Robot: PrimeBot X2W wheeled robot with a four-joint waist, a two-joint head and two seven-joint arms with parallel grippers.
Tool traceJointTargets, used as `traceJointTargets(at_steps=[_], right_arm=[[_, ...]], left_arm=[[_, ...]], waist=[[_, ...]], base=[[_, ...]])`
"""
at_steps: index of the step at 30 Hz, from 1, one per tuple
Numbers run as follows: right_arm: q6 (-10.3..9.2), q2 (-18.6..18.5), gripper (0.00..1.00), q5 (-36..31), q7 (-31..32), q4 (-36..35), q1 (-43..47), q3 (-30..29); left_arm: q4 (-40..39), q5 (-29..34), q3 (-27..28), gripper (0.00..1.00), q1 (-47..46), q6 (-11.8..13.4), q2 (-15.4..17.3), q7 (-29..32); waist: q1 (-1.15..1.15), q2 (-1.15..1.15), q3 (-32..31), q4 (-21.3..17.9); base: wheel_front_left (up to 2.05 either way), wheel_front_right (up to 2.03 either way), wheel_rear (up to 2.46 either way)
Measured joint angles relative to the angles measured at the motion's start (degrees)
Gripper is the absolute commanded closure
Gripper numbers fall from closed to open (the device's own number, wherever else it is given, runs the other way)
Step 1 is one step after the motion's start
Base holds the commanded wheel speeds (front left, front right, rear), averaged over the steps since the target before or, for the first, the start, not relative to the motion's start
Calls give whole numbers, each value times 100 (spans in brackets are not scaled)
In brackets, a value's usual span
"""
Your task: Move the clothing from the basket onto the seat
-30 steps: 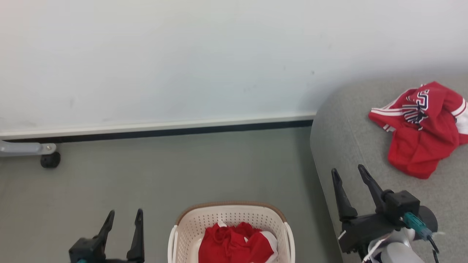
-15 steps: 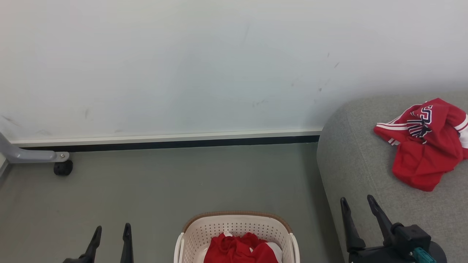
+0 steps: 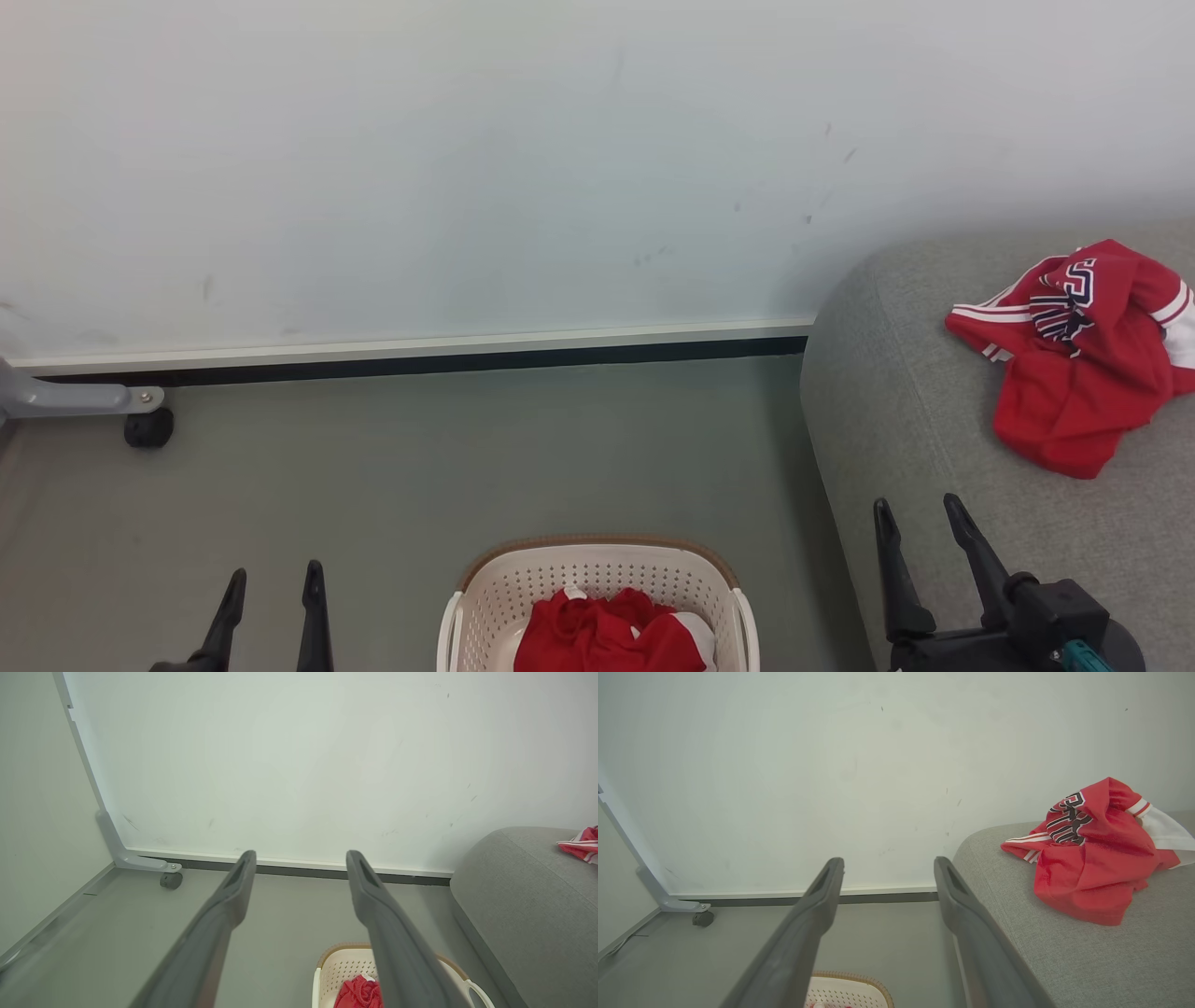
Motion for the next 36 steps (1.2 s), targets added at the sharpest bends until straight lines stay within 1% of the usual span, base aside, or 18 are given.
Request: traceJointTargets(at_steps=[18, 21, 27, 33, 36], right_arm=[[-1, 87, 0, -111, 0, -129, 83, -151], [-1, 88, 0, -111, 0, -163, 95, -210], [-1, 32, 0, -136, 0, -277, 46, -370], [-1, -133, 0, -185, 0, -404, -285, -511], [8, -194, 0, -223, 0, -476, -531, -511]], left_arm=[[-114, 110, 60, 0, 0, 1, -102, 0], [-137, 207, 29, 0, -8, 0, -104, 0], [-126, 312, -212, 0, -184, -81, -127, 0], [37, 466, -594, 0, -676, -267, -188, 24], [264, 643, -865, 0, -983, -377, -294, 157]], waist=[[0, 0, 60, -32], [0, 0, 98, -27], [0, 0, 336, -19], [1, 0, 709, -31], [1, 0, 995, -58]], base=[[0, 0, 0], [0, 0, 0], [0, 0, 0], [0, 0, 0], [0, 0, 0]])
